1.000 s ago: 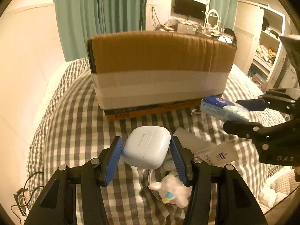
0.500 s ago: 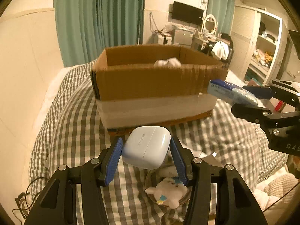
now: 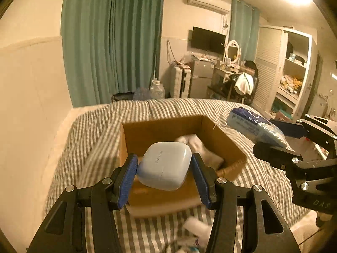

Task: Organize objects
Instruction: 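Lift the Vinda tissue pack with the right tool while the left carries the earbud case into the box, then return both tools to the items and grasp the BOP tube with the right tool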

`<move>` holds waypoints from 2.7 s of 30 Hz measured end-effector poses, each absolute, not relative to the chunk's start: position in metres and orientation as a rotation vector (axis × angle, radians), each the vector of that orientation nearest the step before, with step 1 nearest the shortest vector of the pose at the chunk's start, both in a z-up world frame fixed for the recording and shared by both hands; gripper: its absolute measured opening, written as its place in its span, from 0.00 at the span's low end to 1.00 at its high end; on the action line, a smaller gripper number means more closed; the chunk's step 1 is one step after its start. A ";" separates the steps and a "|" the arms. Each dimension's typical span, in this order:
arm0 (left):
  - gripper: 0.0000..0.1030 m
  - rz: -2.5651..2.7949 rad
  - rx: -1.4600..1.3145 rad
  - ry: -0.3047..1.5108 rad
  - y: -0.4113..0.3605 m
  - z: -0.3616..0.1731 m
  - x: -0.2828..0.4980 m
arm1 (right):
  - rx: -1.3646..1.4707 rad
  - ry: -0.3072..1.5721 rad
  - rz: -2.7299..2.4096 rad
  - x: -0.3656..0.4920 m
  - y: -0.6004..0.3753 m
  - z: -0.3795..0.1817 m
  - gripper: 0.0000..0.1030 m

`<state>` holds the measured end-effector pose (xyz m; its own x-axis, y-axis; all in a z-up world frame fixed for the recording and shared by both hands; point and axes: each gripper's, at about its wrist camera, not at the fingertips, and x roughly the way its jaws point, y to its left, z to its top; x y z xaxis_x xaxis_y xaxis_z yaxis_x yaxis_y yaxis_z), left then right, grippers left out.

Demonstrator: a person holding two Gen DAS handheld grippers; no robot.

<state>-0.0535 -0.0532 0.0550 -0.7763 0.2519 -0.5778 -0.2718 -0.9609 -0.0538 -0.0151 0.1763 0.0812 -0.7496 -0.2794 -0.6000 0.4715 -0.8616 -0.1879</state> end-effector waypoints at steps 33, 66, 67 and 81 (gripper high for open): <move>0.56 2.595 -1.115 0.067 -0.064 0.004 -0.193 | 0.991 0.264 -2.398 -0.177 0.172 0.015 0.64; 0.90 2.811 -1.102 0.008 -0.123 -0.003 -0.063 | 1.019 0.348 -2.484 -0.054 0.216 0.001 0.69; 0.91 2.806 -1.101 0.004 -0.124 -0.003 -0.059 | 1.027 0.347 -2.483 -0.051 0.215 -0.002 0.69; 0.90 2.785 -1.102 0.080 -0.114 -0.029 -0.024 | 1.062 0.396 -2.360 -0.012 0.180 -0.030 0.69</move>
